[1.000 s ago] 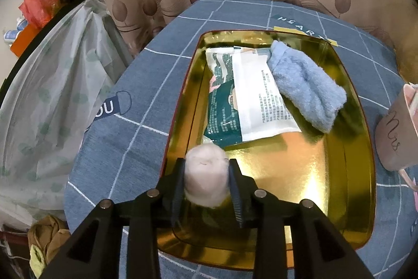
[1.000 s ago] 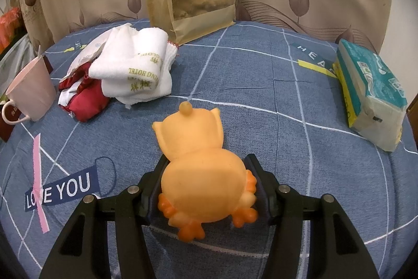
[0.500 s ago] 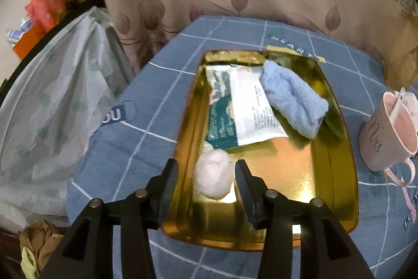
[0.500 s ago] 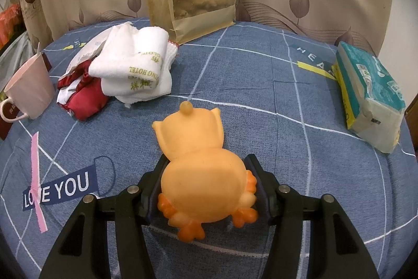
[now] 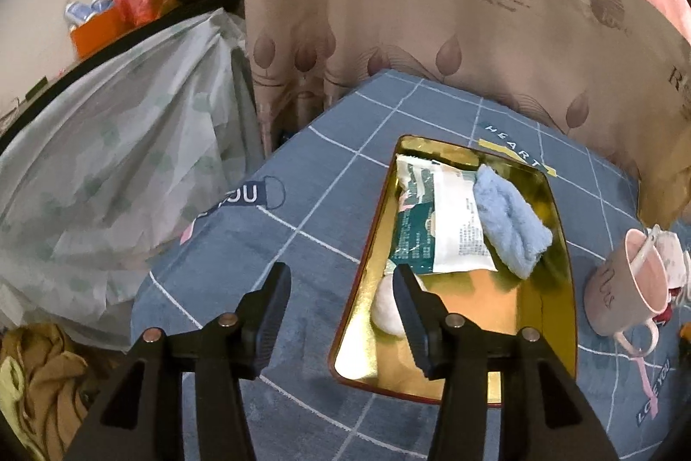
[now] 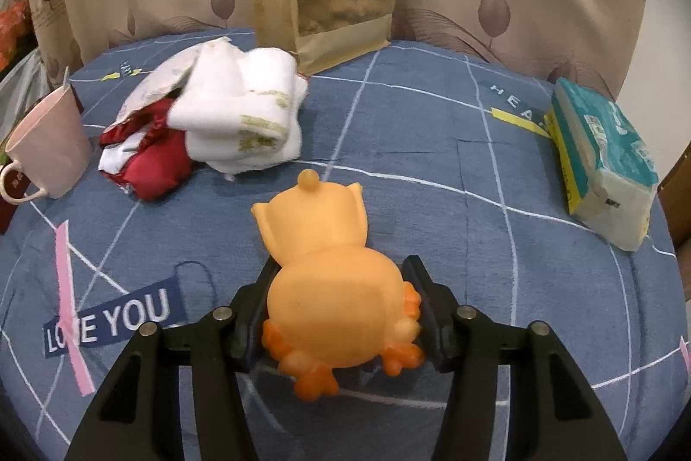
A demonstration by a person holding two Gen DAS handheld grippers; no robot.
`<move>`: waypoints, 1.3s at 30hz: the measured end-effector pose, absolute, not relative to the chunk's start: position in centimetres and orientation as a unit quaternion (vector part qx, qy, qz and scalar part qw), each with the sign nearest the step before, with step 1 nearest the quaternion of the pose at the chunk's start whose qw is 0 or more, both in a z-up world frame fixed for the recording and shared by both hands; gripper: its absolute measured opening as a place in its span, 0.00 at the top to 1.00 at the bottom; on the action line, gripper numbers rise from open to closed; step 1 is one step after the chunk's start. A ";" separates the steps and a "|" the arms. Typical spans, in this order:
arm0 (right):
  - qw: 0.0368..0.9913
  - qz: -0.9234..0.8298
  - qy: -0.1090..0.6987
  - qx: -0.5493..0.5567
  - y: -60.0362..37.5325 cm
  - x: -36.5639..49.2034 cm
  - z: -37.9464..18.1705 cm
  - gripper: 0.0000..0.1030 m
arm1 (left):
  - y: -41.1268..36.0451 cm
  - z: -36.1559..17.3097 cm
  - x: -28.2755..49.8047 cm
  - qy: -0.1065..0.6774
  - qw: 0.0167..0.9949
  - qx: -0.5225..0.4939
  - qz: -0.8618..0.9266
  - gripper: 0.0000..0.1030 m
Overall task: Organize soft objects
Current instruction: 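Carry the orange rubber duck with the right gripper into the tray and release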
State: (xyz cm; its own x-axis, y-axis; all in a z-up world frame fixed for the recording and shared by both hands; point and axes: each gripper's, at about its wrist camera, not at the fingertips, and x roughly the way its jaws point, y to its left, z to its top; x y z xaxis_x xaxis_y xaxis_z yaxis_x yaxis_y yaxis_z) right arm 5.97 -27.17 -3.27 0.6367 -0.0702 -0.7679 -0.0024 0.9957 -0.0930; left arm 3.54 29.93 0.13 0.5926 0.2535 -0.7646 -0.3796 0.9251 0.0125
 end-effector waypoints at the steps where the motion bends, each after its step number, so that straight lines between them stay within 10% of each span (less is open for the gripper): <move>1: 0.904 -0.020 0.425 -0.041 -27.0 5.9 -3.0 0.50 | 30.1 0.1 3.6 0.416 0.888 -0.079 0.179 0.51; 24: 0.910 0.195 0.363 -0.050 -5.6 8.8 5.9 0.50 | 34.5 0.2 1.9 0.397 0.870 -0.149 0.251 0.51; 39: 0.847 0.314 0.410 -0.125 12.5 12.2 1.3 0.50 | 36.8 -0.2 1.1 0.401 0.852 -0.182 0.284 0.51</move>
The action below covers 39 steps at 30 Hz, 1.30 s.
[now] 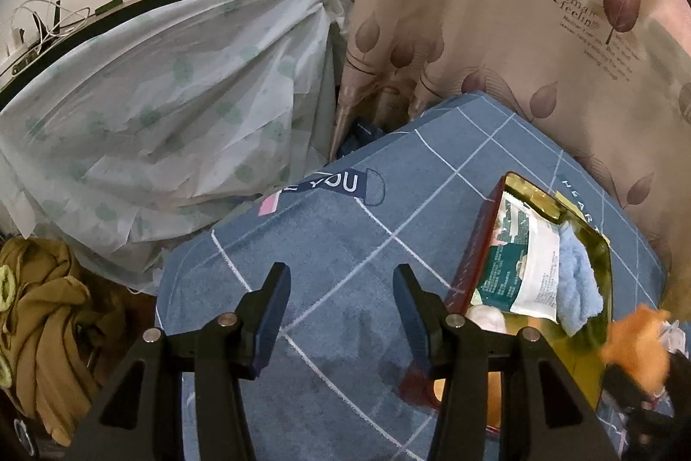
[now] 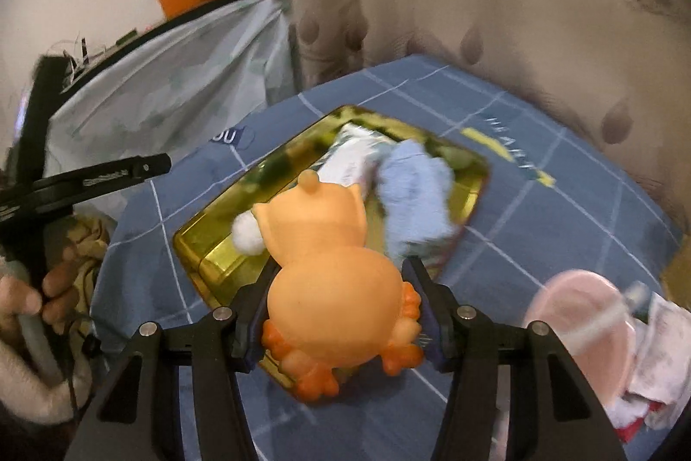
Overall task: Organize soft objects
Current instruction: 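Carry the orange rubber duck with the right gripper into the tray and release, then move the right gripper to the white towel pile and grasp a towel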
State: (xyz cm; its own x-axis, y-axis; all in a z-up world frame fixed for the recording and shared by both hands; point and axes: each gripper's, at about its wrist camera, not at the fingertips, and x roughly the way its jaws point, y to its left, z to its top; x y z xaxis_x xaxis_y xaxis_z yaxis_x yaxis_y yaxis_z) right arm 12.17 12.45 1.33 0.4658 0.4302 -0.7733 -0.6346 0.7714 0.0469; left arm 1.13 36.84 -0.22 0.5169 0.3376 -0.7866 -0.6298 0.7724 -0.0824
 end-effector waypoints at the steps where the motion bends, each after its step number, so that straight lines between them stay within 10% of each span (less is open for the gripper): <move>1: 0.846 0.314 0.412 -0.129 13.0 12.3 1.0 0.50 | 36.9 -0.2 1.2 0.401 0.852 -0.182 0.284 0.51; 21: 0.824 0.299 0.451 -0.168 17.2 14.7 -3.3 0.47 | 36.9 -0.4 1.1 0.401 0.852 -0.184 0.283 0.51; 28: 0.838 0.303 0.421 -0.168 16.7 14.0 -1.9 0.17 | 36.7 -0.4 1.0 0.401 0.852 -0.181 0.282 0.51; 39: 0.871 0.295 0.375 -0.120 11.2 11.2 3.5 0.16 | 36.6 -0.4 1.0 0.402 0.852 -0.180 0.283 0.51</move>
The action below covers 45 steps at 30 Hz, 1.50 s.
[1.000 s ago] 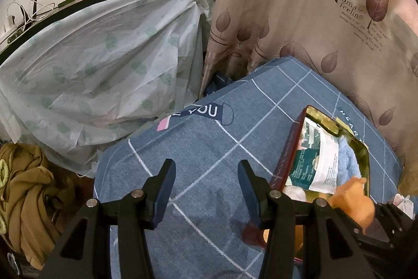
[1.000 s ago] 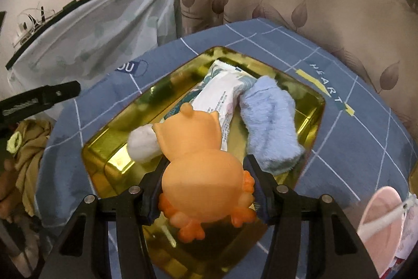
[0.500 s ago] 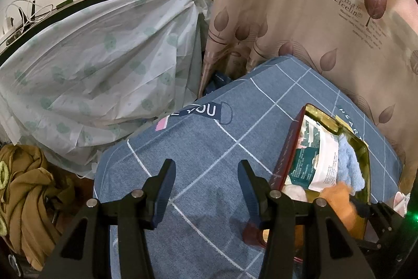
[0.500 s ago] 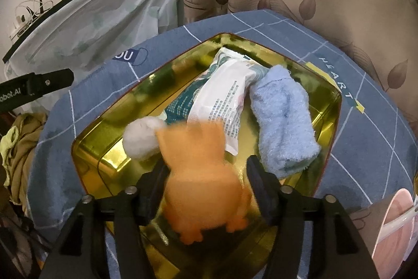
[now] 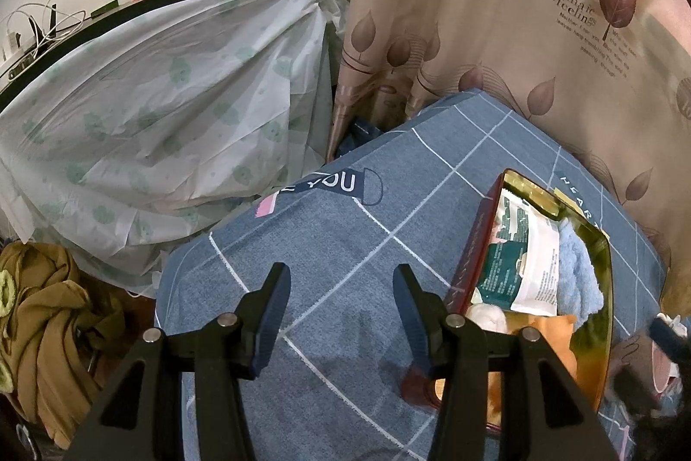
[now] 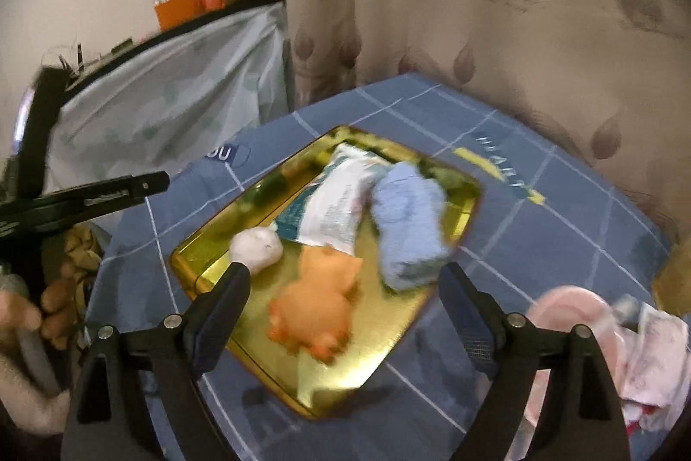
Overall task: Organize soft objects
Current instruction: 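Move the right gripper to the white towel pile and grasp a towel, then lift the white towel with the right gripper while the left gripper approaches the floral pad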
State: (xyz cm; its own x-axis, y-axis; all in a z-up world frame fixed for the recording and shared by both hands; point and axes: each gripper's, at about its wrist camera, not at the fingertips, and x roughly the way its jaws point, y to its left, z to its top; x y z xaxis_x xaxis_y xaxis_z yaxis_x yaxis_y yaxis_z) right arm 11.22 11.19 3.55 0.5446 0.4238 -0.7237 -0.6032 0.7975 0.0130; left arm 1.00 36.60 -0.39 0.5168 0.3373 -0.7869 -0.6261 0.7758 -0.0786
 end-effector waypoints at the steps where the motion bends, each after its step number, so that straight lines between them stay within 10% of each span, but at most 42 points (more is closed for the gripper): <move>1: 0.875 0.289 0.371 -0.118 10.3 10.9 4.0 0.16 | 36.6 -0.4 1.0 0.402 0.852 -0.179 0.283 0.51; 34: 0.916 -0.025 0.400 -0.009 -21.4 16.4 -0.3 0.16 | 33.4 -0.2 2.0 0.396 0.874 -0.106 0.260 0.51; 39: 0.915 -0.002 0.403 0.004 -21.5 17.0 -1.2 0.48 | 32.5 -0.4 2.5 0.405 0.874 -0.089 0.254 0.48; 45: 0.922 0.001 0.388 0.010 -22.0 15.2 -1.1 0.58 | 29.6 0.0 3.2 0.407 0.884 -0.059 0.224 0.48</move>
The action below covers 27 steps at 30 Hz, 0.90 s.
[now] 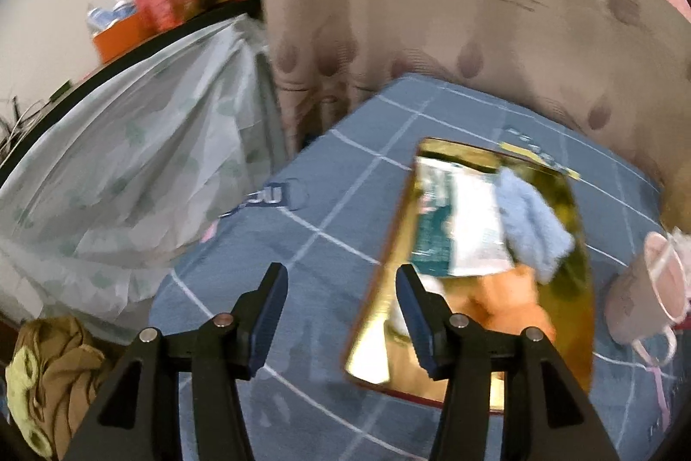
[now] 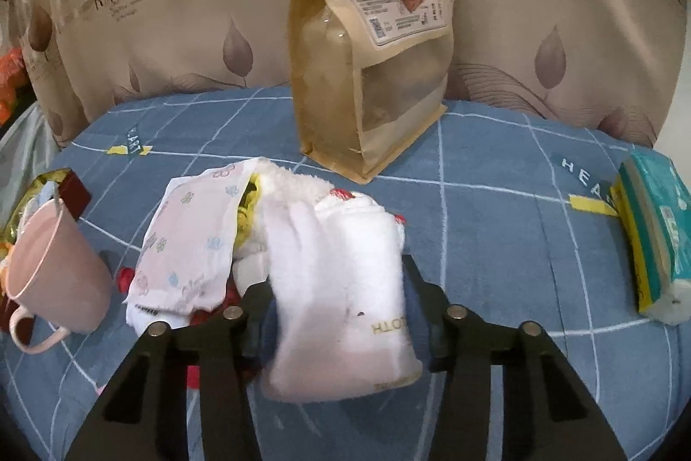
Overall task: Organize soft objects
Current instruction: 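Lift the white towel with the right gripper while the left gripper approaches the floral pad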
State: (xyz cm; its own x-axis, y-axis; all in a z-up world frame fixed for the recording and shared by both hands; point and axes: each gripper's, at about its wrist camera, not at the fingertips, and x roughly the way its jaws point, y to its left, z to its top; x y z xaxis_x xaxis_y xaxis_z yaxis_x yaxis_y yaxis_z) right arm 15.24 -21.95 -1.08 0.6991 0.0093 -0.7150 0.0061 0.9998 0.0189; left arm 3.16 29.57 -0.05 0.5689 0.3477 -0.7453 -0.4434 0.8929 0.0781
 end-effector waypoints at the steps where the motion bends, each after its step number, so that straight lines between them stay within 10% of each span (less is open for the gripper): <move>1: 0.922 0.001 0.388 0.015 -22.2 14.9 -1.0 0.59 | 28.7 0.0 3.2 0.407 0.886 -0.054 0.213 0.48; 27: 0.911 -0.053 0.408 0.012 -28.7 8.8 -3.5 0.61 | -0.3 5.3 10.7 0.427 0.894 0.040 -0.130 0.43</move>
State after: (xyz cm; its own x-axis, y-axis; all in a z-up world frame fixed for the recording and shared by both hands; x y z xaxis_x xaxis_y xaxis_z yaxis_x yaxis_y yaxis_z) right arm 8.76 -28.73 -3.52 0.6608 -0.0871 -0.7455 0.1059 0.9941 -0.0223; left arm 10.69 -0.32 5.28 0.6011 -0.1977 -0.7744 0.2667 0.9630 -0.0388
